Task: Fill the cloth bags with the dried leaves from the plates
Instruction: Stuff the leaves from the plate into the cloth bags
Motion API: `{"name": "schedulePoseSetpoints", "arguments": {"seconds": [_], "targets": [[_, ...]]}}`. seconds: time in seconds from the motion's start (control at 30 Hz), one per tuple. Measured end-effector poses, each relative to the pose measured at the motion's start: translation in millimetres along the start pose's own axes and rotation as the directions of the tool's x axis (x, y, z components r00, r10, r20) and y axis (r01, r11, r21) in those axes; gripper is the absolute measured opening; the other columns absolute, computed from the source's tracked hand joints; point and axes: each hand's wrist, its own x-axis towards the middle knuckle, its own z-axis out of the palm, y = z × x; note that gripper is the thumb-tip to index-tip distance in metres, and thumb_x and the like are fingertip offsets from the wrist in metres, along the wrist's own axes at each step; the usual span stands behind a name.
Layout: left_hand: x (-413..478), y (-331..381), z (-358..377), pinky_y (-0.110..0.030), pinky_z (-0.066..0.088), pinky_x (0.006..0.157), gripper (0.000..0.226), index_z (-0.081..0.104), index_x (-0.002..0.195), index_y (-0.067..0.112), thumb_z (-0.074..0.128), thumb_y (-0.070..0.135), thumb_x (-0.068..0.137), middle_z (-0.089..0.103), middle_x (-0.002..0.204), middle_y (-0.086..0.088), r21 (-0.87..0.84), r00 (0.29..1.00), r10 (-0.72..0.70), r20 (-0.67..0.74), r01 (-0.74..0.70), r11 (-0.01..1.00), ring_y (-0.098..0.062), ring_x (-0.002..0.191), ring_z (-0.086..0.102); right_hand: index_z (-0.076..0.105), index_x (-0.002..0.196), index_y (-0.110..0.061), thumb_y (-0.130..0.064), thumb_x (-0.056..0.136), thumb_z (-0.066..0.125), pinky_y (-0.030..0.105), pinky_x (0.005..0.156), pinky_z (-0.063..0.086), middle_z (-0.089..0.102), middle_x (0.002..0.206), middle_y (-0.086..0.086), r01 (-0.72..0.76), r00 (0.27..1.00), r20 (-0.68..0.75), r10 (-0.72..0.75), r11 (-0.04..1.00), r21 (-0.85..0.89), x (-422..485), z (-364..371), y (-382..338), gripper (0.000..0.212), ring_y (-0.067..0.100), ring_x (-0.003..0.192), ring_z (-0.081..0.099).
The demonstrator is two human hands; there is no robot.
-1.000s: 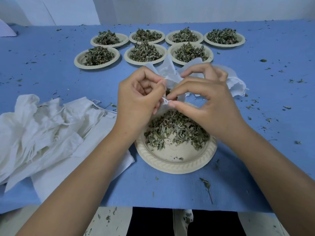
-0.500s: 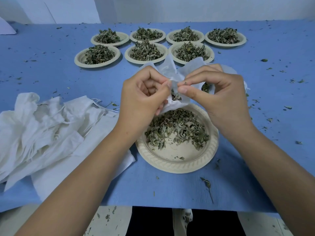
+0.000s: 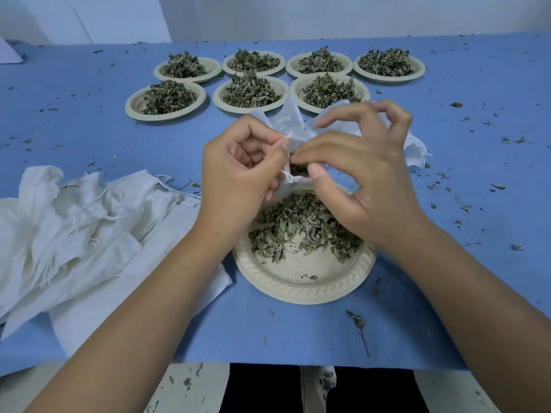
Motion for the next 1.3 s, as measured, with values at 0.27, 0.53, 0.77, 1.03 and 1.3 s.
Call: {"name": "schedulePoseSetpoints", "arguments": {"seconds": [0.27, 0.53, 0.77, 1.03, 1.3], "targets": [[-2.1, 2.2, 1.7, -0.015, 0.036, 0.037, 0.021, 0.058, 0.075, 0.013, 0.062, 0.0, 0.09, 0.055, 0.05, 0.002, -0.005, 1.0, 0.011, 0.025, -0.011, 1.0, -0.003, 0.037, 0.045, 0.07, 0.076, -0.018, -0.03, 0.096, 0.034, 0.045, 0.114, 0.005, 0.062, 0.08, -0.021, -0.051, 0.939, 0.341, 0.038, 0.998, 0.031, -2.0, 5.2, -2.5, 0.043, 0.012, 0.133, 0.038], [3.1, 1.1, -2.3, -0.014, 0.036, 0.036, 0.021, 0.056, 0.076, 0.014, 0.061, 0.002, 0.092, 0.054, 0.046, 0.012, -0.034, 0.997, -0.027, -0.079, 0.024, 0.999, -0.001, 0.034, 0.043, 0.068, 0.1, -0.023, -0.014, 0.089, 0.061, 0.028, 0.106, 0.013, 0.064, 0.115, -0.005, -0.268, 0.961, 0.154, 0.23, 0.91, 0.316, -1.9, 4.0, 1.5, 0.016, -0.01, 0.114, 0.048], [2.5, -0.6, -1.6, -0.015, 0.035, 0.037, 0.022, 0.057, 0.075, 0.017, 0.062, 0.003, 0.091, 0.055, 0.047, 0.012, -0.04, 0.999, -0.021, -0.047, 0.019, 0.999, -0.001, 0.035, 0.043, 0.072, 0.08, -0.02, -0.021, 0.084, 0.068, 0.036, 0.096, 0.02, 0.063, 0.082, -0.019, -0.108, 0.992, 0.078, 0.099, 0.987, 0.121, 0.2, 2.5, -2.3, 0.005, 0.017, 0.102, 0.054], [-1.1, -0.4, 1.7, -0.016, 0.037, 0.038, 0.023, 0.058, 0.074, 0.016, 0.064, 0.001, 0.09, 0.056, 0.051, 0.005, 0.015, 1.0, 0.009, -0.001, -0.009, 1.0, -0.004, 0.037, 0.045, 0.067, 0.073, -0.015, -0.018, 0.085, 0.055, 0.039, 0.099, 0.016, 0.064, 0.089, -0.01, 0.082, 0.965, 0.261, -0.04, 0.985, -0.151, -1.4, 5.5, -1.9, 0.017, 0.026, 0.109, 0.052], [5.2, -1.9, -4.7, -0.02, 0.038, 0.039, 0.023, 0.057, 0.073, 0.019, 0.061, 0.005, 0.091, 0.054, 0.05, 0.012, 0.019, 0.959, 0.006, -0.282, -0.001, 1.0, -0.006, 0.037, 0.044, 0.065, 0.105, -0.02, -0.03, 0.078, 0.077, 0.028, 0.086, 0.045, 0.063, 0.106, -0.009, -0.382, 0.897, 0.382, 0.224, 0.827, 0.411, 9.6, -30.1, 22.9, 0.031, 0.011, 0.1, 0.057]]}}
